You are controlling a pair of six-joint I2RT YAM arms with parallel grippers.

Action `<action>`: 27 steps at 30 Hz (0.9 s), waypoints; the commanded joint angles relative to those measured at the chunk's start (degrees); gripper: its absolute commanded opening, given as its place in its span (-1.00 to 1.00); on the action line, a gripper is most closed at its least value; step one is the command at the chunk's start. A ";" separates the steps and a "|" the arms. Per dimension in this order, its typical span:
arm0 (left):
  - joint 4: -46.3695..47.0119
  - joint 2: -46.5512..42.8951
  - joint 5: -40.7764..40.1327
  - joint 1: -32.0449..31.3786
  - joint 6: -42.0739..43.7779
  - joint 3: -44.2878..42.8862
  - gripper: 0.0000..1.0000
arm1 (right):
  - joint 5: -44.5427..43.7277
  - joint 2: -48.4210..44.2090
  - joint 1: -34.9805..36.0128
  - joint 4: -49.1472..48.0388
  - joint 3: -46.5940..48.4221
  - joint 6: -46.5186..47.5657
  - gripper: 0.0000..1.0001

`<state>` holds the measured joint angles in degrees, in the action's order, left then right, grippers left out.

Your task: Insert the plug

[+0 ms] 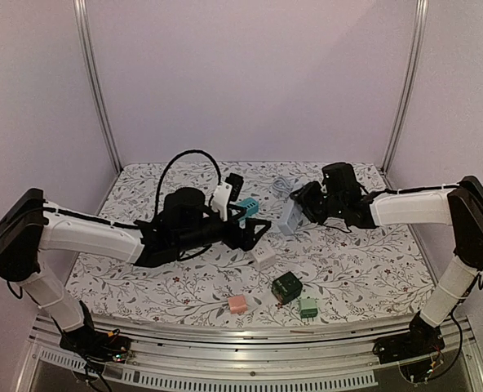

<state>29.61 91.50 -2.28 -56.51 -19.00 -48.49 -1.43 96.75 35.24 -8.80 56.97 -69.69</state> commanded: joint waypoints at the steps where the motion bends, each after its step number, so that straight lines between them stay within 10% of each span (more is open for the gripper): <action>1: -0.66 3.09 2.97 -0.30 -1.74 -2.97 0.88 | 4.26 -2.12 0.15 -9.98 -0.53 -5.00 -0.55; 22: -4.34 17.00 3.05 -0.41 -2.15 -16.42 0.52 | 7.72 -4.27 0.31 -19.26 -5.76 -12.49 -0.56; 27: -3.95 17.70 2.47 -0.38 -1.82 -16.99 -0.03 | 8.02 -3.82 0.26 -20.16 -6.06 -13.35 -0.58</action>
<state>26.92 108.07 1.52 -56.62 -21.17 -64.60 4.97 94.06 35.11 -22.44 50.89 -82.24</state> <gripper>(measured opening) 0.594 0.443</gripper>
